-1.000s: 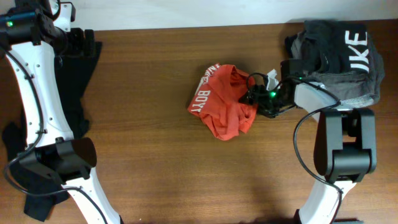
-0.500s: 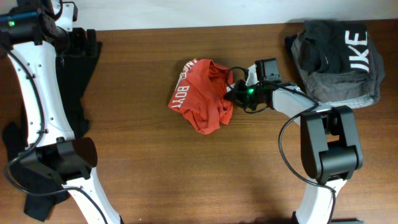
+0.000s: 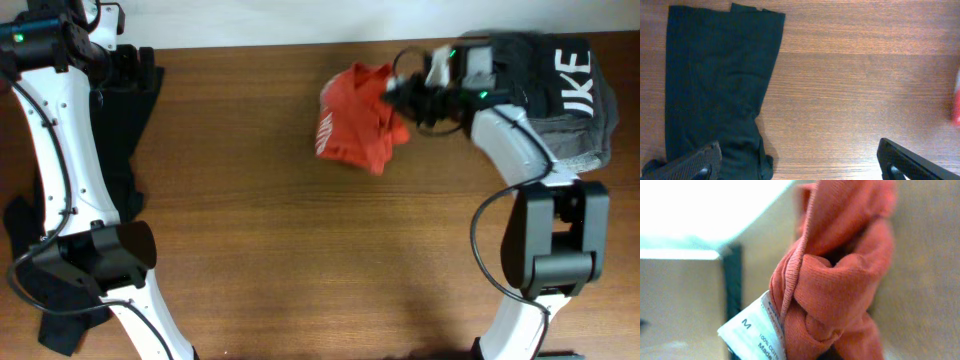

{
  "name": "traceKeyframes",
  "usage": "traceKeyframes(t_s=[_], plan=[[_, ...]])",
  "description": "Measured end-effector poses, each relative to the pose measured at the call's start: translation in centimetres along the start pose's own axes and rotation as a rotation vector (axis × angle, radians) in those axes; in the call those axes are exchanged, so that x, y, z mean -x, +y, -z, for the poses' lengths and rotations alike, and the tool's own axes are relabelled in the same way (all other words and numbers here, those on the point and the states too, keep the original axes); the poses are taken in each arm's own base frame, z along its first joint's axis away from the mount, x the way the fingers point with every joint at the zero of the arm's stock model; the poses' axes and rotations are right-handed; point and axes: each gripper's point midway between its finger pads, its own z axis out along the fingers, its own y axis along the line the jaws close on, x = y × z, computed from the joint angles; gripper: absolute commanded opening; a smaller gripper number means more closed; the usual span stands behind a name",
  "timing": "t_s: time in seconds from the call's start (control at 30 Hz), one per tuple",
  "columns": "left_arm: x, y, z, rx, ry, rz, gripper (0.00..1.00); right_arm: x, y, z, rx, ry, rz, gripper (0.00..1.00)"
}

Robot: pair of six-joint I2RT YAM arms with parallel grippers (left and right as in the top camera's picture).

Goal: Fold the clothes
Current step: 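Lift the orange bundle with the right gripper and carry it to the grey bag, then lower the bundle onto the grey bag and open the right gripper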

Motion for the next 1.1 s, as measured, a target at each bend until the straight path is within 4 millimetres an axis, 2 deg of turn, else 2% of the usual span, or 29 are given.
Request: traceKeyframes(t_s=[0.13,0.23,0.4,0.57,0.83,1.0,1.1], plan=[[0.0,0.0,0.0,0.0,0.0,0.0,0.99,4.5,3.3,3.1,0.057,-0.109,0.011,0.04],[0.0,0.0,0.0,0.0,0.0,0.0,0.99,7.0,5.0,5.2,0.086,-0.175,0.014,0.04],[0.0,0.0,0.0,0.0,0.0,0.0,0.99,10.3,5.8,8.5,0.116,-0.268,-0.007,0.04],[0.0,0.0,0.0,0.0,0.0,0.0,0.99,13.9,4.6,12.0,0.139,-0.388,-0.042,0.04],[0.0,0.0,0.0,0.0,0.0,0.0,0.99,19.7,0.2,18.6,0.069,-0.652,-0.101,0.04],[0.0,0.0,0.0,0.0,0.0,0.0,0.99,21.3,-1.8,20.7,-0.004,-0.766,-0.134,0.04],[0.0,0.0,0.0,0.0,-0.001,0.0,0.99,22.1,-2.3,21.7,-0.029,-0.828,-0.138,0.04]])
